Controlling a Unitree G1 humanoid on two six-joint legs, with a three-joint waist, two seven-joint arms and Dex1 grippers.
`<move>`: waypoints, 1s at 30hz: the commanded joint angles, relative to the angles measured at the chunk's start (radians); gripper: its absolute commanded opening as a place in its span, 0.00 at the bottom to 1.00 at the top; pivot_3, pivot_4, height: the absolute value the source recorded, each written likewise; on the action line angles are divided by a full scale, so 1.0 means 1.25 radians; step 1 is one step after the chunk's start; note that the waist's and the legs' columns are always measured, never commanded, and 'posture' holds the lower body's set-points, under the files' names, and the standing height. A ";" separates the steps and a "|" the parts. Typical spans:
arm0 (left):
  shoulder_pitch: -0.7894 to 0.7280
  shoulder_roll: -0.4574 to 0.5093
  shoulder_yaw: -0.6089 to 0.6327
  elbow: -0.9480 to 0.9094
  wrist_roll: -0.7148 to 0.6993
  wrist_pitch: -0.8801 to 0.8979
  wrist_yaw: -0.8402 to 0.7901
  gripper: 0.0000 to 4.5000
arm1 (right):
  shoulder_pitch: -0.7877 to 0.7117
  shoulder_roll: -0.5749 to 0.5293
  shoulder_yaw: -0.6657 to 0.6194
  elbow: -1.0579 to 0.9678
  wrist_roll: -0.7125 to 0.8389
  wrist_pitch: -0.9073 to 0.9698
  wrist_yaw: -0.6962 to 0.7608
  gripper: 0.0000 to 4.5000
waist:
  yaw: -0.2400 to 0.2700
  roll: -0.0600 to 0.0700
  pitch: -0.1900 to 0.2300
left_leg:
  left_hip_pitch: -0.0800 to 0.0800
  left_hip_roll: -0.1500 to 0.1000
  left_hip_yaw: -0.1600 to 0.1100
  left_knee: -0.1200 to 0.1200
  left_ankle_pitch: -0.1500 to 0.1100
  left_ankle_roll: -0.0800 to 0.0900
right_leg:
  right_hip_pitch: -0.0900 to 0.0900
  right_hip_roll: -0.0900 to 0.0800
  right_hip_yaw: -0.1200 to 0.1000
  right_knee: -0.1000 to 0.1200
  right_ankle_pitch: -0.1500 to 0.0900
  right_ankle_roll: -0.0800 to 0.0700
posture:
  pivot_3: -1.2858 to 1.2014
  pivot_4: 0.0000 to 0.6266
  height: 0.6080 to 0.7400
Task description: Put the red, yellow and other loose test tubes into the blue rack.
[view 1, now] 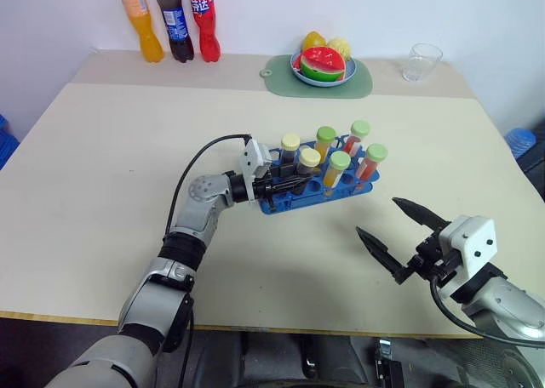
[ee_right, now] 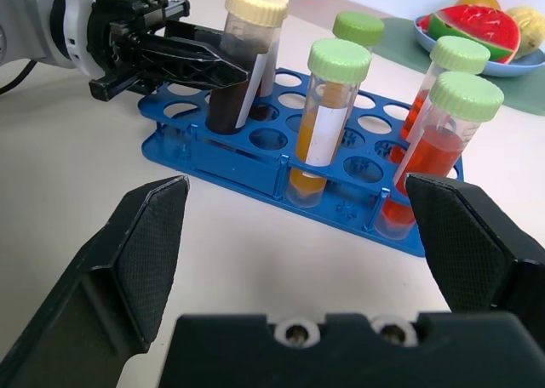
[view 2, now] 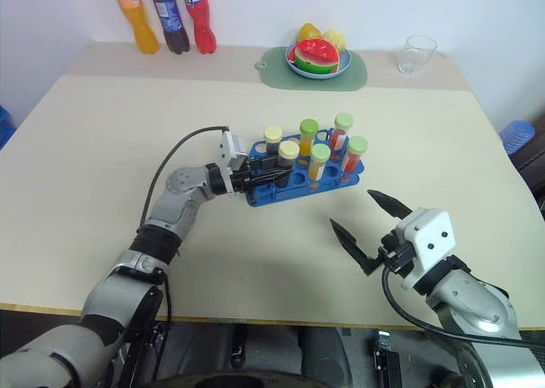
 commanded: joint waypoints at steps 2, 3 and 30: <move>-0.018 -0.014 0.045 0.001 -0.034 0.047 -0.002 0.40 | -0.009 0.004 -0.014 -0.025 0.000 -0.019 -0.003 1.00 | 0.000 0.000 0.000 | 0.000 0.000 0.000 0.000 0.000 0.000 | 0.000 0.000 0.000 0.000 0.000 0.000 | 0.52 0.24 1.00; -0.017 -0.015 0.047 -0.003 -0.031 0.039 -0.001 0.50 | -0.011 0.004 -0.015 -0.023 0.001 -0.020 -0.002 1.00 | -0.001 0.000 0.000 | 0.000 0.000 0.000 0.000 0.000 0.000 | 0.000 0.000 0.000 0.000 0.000 0.000 | 0.52 0.24 1.00; 0.444 0.279 0.256 -0.572 -0.117 0.199 0.122 0.96 | -0.028 0.026 -0.098 0.195 0.028 -0.062 0.049 1.00 | -0.002 0.001 -0.001 | 0.001 0.002 0.001 -0.001 0.000 0.000 | 0.000 0.000 0.000 0.001 0.000 0.000 | 0.52 0.24 1.00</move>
